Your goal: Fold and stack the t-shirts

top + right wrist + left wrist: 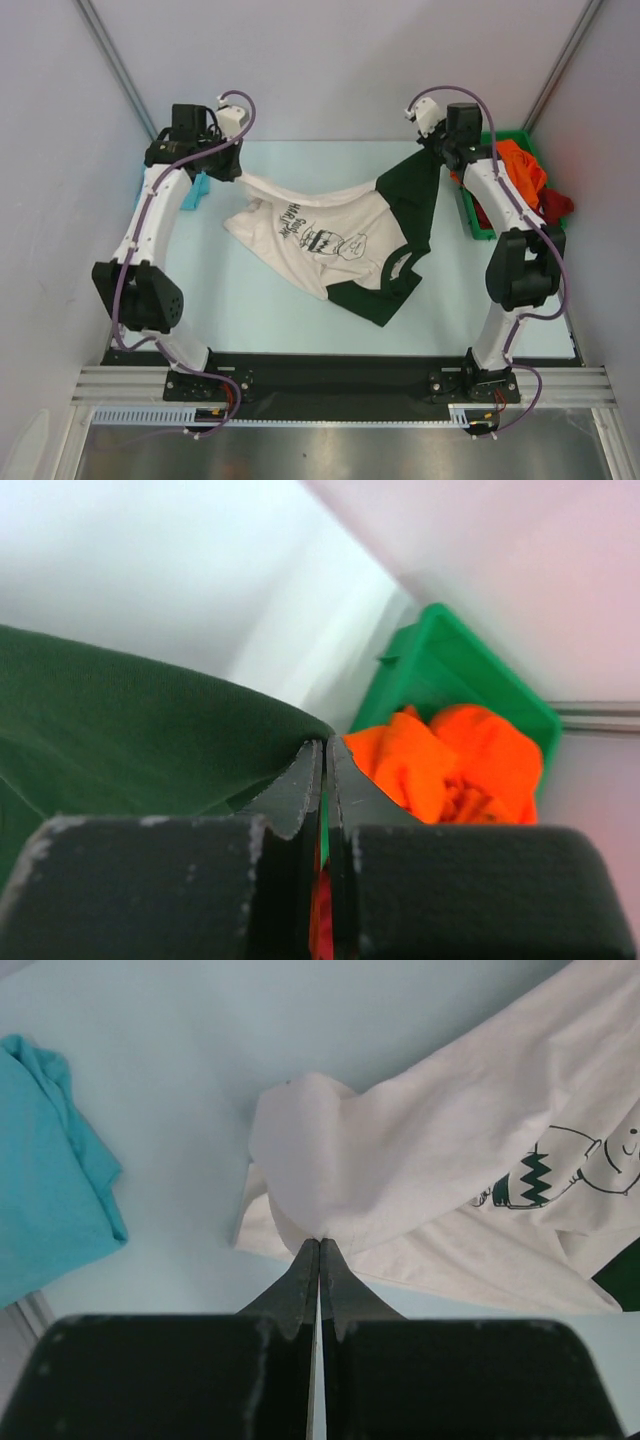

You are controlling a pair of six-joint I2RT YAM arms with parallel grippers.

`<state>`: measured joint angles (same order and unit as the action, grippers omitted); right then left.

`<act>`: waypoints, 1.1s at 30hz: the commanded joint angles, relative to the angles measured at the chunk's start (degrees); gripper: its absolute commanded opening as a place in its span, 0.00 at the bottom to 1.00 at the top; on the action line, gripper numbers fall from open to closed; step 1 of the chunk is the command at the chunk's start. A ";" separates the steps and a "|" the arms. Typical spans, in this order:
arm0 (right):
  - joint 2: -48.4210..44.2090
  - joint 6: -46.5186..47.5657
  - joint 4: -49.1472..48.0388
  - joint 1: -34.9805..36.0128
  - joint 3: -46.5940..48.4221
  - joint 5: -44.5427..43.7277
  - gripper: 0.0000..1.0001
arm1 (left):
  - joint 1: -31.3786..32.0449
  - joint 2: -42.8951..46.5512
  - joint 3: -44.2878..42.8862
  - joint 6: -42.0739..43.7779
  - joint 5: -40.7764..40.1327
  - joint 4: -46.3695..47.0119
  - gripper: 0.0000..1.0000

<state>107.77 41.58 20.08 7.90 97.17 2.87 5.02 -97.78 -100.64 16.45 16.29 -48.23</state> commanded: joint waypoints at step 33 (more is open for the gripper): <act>-58.38 -5.81 17.10 -0.61 13.73 0.38 0.00 | 0.08 49.18 -5.69 3.24 0.50 0.07 0.00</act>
<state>47.68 36.69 37.26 7.40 105.10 4.38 5.13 -48.25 -102.10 17.63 17.26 -47.46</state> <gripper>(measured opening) 0.010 0.008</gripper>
